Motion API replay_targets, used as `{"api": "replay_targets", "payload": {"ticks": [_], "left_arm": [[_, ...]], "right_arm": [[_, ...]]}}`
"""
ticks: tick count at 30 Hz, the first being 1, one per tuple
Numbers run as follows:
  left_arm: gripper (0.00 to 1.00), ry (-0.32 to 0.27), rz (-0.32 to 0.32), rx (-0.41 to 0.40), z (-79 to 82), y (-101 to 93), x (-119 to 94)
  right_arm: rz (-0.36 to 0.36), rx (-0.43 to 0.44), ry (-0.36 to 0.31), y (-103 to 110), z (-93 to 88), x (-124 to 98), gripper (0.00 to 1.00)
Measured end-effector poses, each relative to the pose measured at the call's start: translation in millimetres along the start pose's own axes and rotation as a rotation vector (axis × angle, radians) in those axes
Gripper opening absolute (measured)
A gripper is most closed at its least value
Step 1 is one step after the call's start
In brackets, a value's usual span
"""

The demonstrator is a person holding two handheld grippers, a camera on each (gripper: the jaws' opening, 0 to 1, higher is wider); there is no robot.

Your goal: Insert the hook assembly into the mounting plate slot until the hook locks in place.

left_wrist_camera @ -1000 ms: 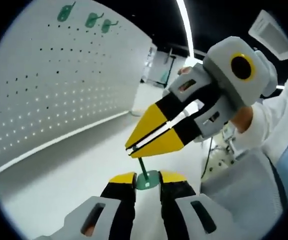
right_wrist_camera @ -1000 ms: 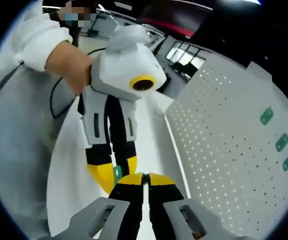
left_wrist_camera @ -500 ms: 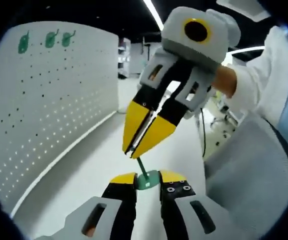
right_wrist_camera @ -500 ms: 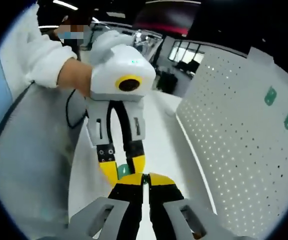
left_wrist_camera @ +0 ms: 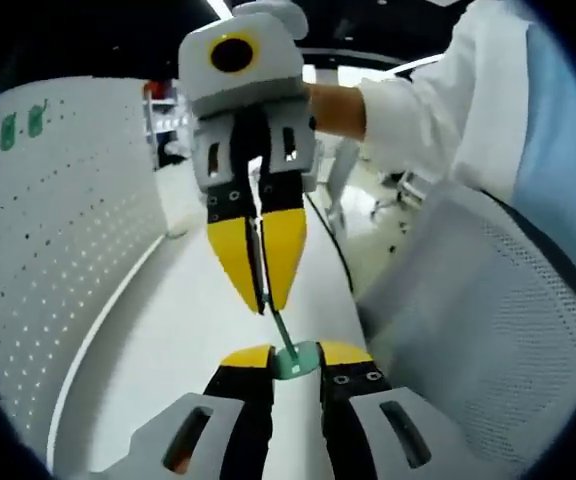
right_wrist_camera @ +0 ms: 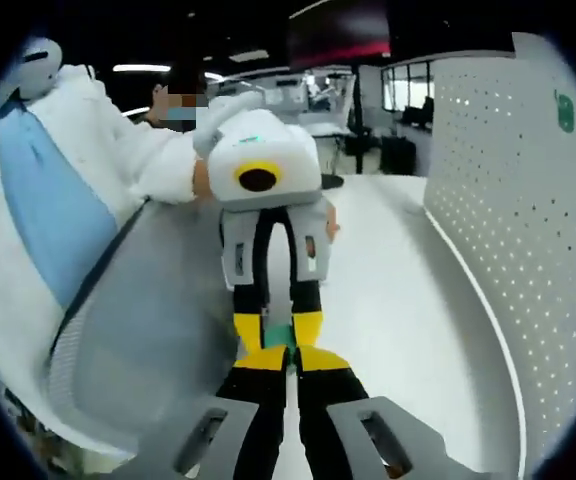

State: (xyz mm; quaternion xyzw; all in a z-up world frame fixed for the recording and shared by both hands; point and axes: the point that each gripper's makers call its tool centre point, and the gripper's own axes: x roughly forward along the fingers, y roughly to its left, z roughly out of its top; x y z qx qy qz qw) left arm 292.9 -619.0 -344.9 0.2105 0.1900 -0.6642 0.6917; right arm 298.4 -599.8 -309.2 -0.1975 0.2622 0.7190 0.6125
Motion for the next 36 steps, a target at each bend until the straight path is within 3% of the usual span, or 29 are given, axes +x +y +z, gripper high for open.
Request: {"api": "replay_targets", "payload": {"ticks": [7, 17, 26, 36], "left_arm": [[0.16, -0.015, -0.039, 0.011, 7.1, -9.0, 4], [0.16, -0.020, -0.052, 0.004, 8.2, -11.5, 4], [0.16, -0.004, -0.043, -0.003, 5.8, -9.7, 4], [0.22, 0.001, 0.012, -0.024, 2.8, 1.6, 2]], "right_arm": [[0.073, 0.043, 0.006, 11, -9.7, 3, 0.01], [0.093, 0.041, 0.033, 16, -14.0, 13, 0.01], [0.083, 0.045, 0.056, 13, -15.5, 15, 0.01], [0.010, 0.041, 0.033, 3, -11.7, 11, 0.00]]}}
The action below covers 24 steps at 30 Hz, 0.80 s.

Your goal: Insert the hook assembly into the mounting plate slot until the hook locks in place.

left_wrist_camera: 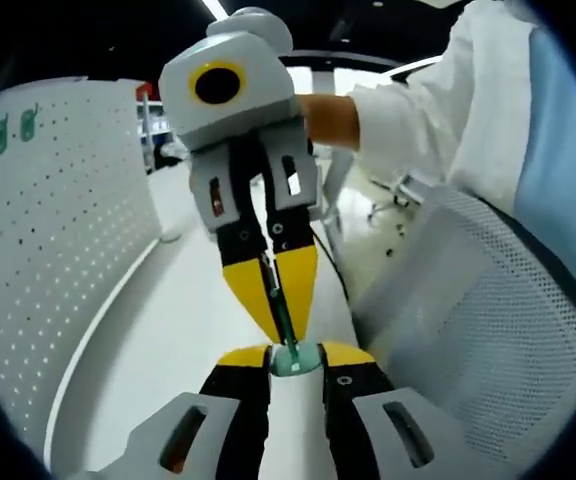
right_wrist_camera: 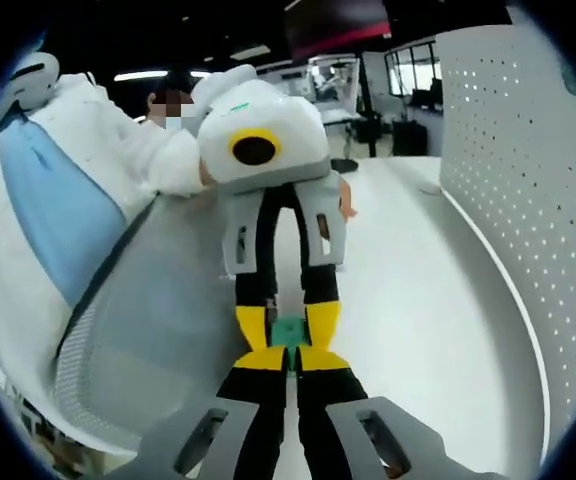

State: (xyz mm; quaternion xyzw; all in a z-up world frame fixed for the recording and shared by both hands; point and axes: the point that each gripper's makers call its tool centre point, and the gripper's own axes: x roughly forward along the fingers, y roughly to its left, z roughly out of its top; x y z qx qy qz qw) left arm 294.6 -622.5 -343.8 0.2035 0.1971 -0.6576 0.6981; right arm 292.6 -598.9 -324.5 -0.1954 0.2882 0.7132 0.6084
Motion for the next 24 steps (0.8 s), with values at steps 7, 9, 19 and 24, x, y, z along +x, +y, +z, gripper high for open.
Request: {"api": "replay_targets", "payload": {"ticks": [7, 9, 19, 24], "left_arm": [[0.32, -0.052, 0.047, -0.078, 6.4, 12.7, -5], [0.33, -0.068, 0.062, -0.092, 8.2, 16.1, -8], [0.42, -0.114, 0.143, -0.130, 14.1, 32.9, -17], [0.46, -0.137, 0.194, -0.136, 17.5, 43.0, -23]], "right_arm": [[-0.062, 0.009, -0.024, -9, 4.0, -6, 0.00], [-0.080, 0.011, -0.033, -13, 4.3, -7, 0.00], [-0.150, 0.016, -0.055, -23, 8.8, -8, 0.00], [-0.235, 0.017, -0.091, -36, 14.4, -14, 0.00]]}}
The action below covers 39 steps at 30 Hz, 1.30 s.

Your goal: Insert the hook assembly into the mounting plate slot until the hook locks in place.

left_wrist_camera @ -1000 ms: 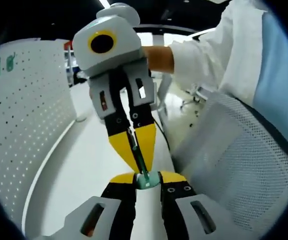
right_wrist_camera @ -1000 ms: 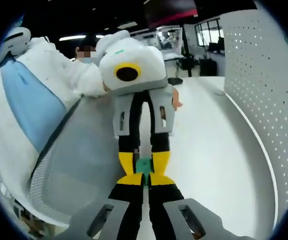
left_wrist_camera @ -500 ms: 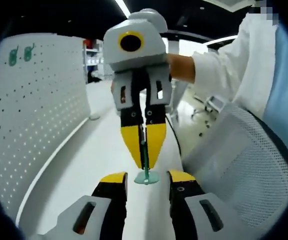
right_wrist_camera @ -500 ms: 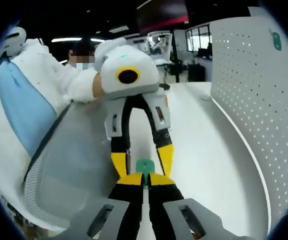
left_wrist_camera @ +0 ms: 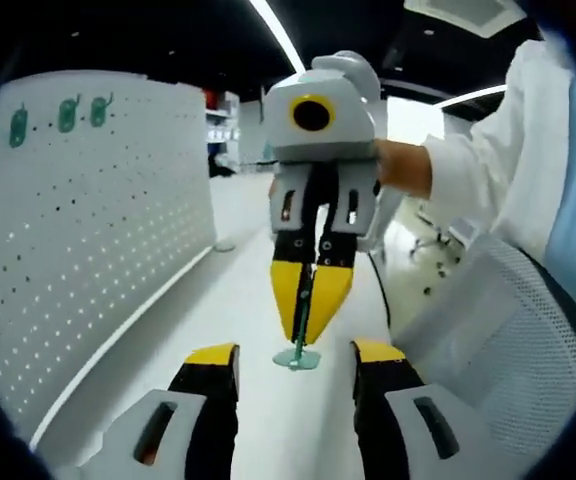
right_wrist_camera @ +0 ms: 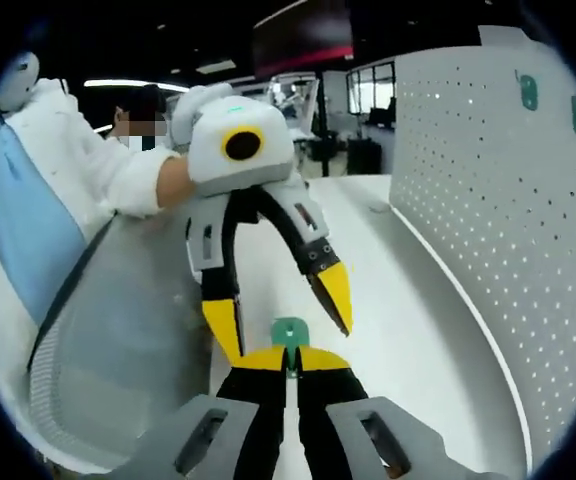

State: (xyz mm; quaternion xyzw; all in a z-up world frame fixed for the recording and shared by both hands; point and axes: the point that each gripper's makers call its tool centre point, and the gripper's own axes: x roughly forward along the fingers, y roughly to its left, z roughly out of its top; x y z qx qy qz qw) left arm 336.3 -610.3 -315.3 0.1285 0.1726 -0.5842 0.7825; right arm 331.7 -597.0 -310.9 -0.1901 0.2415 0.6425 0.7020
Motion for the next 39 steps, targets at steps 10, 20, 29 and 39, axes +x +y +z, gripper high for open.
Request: {"api": "replay_targets", "payload": {"ticks": [10, 20, 29, 39], "left_arm": [[0.50, -0.075, 0.175, 0.000, 16.1, 37.5, -19], [0.53, -0.137, 0.345, -0.006, 29.4, 69.9, -44], [0.55, -0.180, 0.480, 0.031, 42.1, 88.8, -64], [0.55, -0.234, 0.559, 0.043, 54.9, 98.6, -82]], "right_arm": [[-0.160, 0.010, -0.094, -26, 15.7, -10, 0.00], [-0.346, 0.042, -0.197, -52, 28.4, -30, 0.00], [-0.543, 0.106, -0.281, -79, 35.9, -58, 0.00], [-0.739, 0.161, -0.380, -107, 49.1, -95, 0.00]]}}
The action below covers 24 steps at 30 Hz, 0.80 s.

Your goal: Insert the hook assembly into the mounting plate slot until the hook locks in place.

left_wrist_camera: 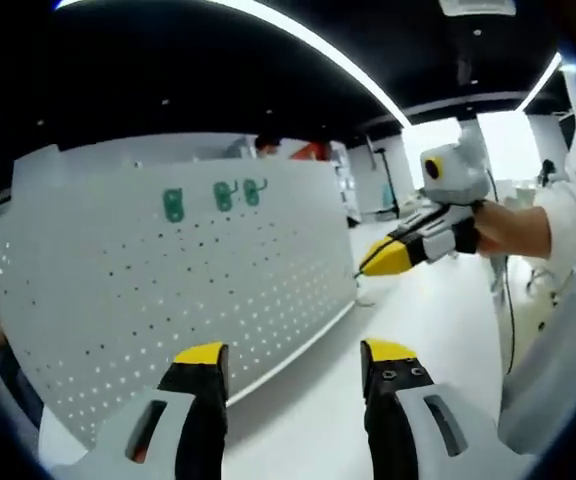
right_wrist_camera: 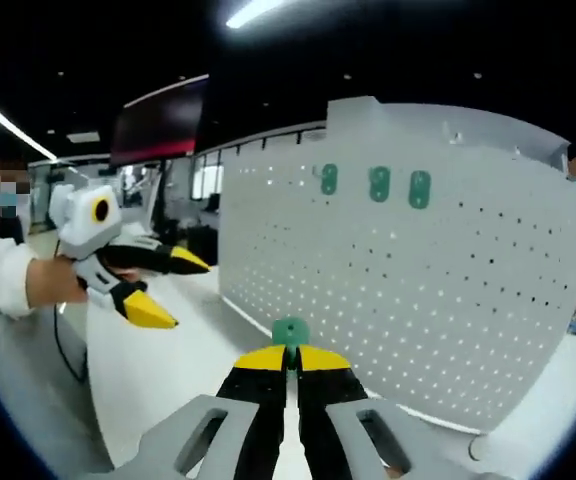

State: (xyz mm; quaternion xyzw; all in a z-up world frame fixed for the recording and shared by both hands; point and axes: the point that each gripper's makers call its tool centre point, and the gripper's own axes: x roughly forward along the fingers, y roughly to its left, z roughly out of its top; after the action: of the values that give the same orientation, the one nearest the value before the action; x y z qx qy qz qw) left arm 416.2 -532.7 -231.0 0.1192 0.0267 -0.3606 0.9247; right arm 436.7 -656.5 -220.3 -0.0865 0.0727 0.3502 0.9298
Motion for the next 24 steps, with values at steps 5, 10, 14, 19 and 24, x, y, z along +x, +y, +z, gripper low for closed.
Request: {"api": "replay_targets", "payload": {"ticks": [5, 10, 14, 19, 24], "left_arm": [[0.55, -0.015, 0.014, 0.005, 4.6, 2.9, -1], [0.54, -0.016, 0.004, 0.010, 5.2, 1.5, 0], [0.55, -0.021, 0.004, 0.007, 6.2, 1.9, 0], [0.54, -0.024, 0.005, -0.002, 6.3, 3.2, -2], [0.54, -0.026, 0.006, -0.005, 6.1, 4.0, -2]], "right_arm": [[-0.098, 0.014, -0.052, -23, 17.0, -4, 0.00], [-0.192, 0.047, -0.122, -49, 39.5, -6, 0.00], [-0.237, 0.051, -0.159, -60, 51.8, -6, 0.00], [-0.270, 0.052, -0.183, -71, 59.1, -1, 0.00], [-0.342, 0.057, -0.264, -87, 76.8, -5, 0.00]]}}
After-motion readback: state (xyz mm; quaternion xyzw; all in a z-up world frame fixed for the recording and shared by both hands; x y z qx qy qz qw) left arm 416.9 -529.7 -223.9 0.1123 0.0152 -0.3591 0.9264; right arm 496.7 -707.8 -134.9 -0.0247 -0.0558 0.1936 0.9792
